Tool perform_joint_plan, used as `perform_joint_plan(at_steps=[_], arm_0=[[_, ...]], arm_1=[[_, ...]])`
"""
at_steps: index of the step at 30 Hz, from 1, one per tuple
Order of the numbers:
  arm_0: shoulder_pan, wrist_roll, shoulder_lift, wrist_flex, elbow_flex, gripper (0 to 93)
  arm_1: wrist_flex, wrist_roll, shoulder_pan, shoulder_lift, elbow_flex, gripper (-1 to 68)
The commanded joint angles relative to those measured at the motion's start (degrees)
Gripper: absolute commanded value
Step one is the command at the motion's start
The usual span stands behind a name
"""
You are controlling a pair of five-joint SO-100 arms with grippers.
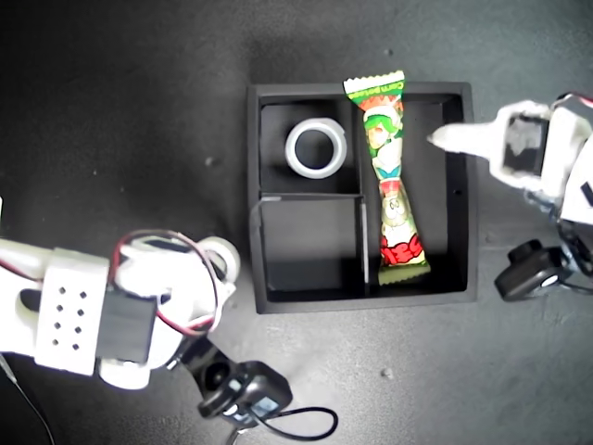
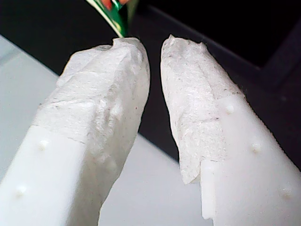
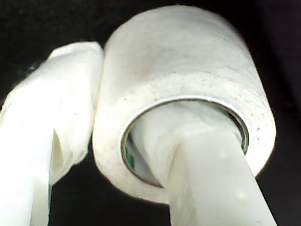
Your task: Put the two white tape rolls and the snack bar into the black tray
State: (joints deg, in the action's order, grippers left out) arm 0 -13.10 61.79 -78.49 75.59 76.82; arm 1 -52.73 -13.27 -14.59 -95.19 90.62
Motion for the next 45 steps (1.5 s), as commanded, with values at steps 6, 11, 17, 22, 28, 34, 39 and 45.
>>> perform_joint_plan(at_steps=[6, 11, 17, 22, 28, 34, 39, 45], arm_0=[[2.2, -7.56, 3.16, 2.9, -20.04, 0.0], [3.16, -10.11, 13.71, 7.82, -34.98, 0.0], [3.43, -10.63, 44.56, 29.44, -87.36, 0.0], [4.31, -9.84, 44.65, 29.62, -82.71, 2.4], [4.04, -7.82, 40.96, 29.62, -74.44, 9.7], [3.78, -6.42, 38.41, 29.62, -69.87, 15.0], [3.87, -7.03, 28.21, 29.62, -63.37, 14.0], [5.71, -7.73, 4.13, 29.53, -44.82, 2.4]], arm_1=[[-2.29, -27.86, -3.6, -19.16, 12.83, -0.4], [-6.06, -37.18, -1.23, -19.25, 15.82, -0.4], [-5.98, -38.58, 2.99, -19.25, 17.93, -0.4], [-5.98, -38.67, 4.83, -19.34, 18.37, -0.4], [-6.15, -37.97, 5.98, -19.42, 17.58, -0.4], [-6.86, -36.65, 6.5, -19.42, 16.35, -0.4], [-10.37, -39.2, 5.36, -25.49, 18.9, -0.4], [-13.8, -48.87, 2.11, -50.98, 33.13, -0.4]])
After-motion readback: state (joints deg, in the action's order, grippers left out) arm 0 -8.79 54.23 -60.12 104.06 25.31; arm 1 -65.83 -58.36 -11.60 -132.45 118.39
